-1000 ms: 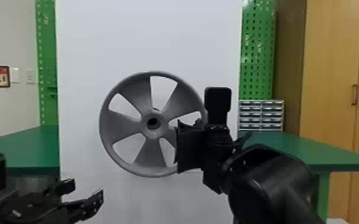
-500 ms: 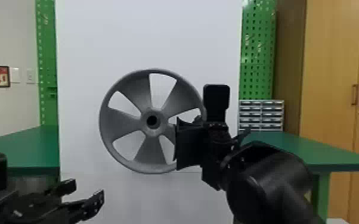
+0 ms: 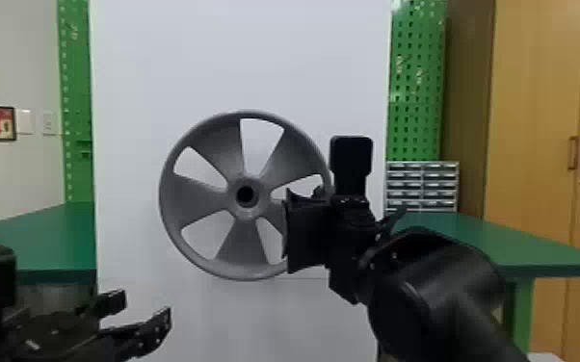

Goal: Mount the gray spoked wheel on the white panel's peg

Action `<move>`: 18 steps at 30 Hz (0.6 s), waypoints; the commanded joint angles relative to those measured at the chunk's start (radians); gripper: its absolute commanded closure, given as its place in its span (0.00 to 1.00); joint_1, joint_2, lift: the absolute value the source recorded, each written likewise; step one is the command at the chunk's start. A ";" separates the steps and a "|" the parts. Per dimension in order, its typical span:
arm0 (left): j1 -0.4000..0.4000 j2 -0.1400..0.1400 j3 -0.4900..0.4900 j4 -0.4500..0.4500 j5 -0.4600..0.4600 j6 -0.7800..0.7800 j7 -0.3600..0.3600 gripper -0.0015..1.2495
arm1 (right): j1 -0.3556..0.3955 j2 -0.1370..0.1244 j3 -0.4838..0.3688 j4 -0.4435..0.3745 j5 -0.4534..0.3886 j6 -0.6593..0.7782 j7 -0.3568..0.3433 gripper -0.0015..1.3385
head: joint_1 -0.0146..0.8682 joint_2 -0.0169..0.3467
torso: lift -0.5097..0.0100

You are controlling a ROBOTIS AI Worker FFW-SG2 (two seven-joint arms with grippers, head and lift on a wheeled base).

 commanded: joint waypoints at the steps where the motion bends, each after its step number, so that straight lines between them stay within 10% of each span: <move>1: -0.001 0.000 -0.002 0.001 0.001 0.001 0.000 0.32 | -0.003 0.000 -0.001 0.008 0.002 -0.002 0.002 0.91 | 0.12 0.03 | 0.05; 18: -0.009 0.005 -0.011 0.008 0.002 0.000 0.000 0.32 | -0.016 0.008 -0.003 0.057 0.030 -0.039 0.055 0.91 | 0.12 0.03 | 0.05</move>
